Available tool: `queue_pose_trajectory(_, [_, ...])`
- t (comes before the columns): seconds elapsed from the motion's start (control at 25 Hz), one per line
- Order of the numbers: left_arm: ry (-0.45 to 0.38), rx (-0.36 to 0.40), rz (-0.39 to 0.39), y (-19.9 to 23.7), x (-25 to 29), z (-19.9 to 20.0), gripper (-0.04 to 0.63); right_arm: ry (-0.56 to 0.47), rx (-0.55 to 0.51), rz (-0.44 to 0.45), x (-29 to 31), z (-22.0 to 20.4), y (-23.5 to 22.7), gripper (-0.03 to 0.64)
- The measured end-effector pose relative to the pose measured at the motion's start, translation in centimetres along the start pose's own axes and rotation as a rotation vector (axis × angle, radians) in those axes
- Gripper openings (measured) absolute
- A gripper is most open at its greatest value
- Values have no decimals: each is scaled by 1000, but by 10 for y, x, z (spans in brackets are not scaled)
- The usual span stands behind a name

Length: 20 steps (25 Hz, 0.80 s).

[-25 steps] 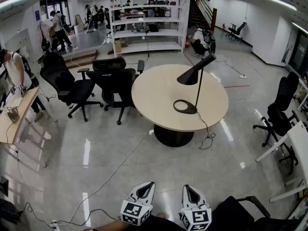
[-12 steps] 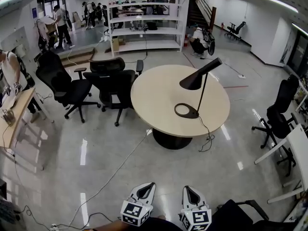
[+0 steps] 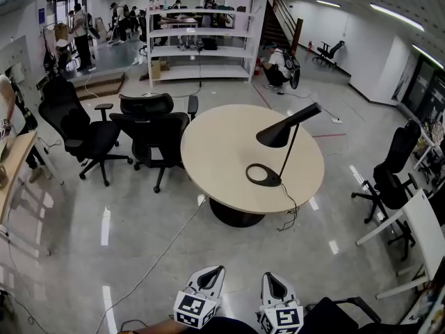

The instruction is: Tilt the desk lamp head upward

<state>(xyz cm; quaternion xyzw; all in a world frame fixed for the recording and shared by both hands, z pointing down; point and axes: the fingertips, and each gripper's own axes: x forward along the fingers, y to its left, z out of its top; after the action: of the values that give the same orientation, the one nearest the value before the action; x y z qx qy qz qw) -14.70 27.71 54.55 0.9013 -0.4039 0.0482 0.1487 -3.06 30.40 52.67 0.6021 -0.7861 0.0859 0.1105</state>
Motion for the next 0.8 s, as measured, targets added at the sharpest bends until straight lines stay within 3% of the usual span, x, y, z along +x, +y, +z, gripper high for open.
queue_pose_trajectory(0.8, [-7,0,-102,100,2,18,48,46,-29,-110,78,22,54,9])
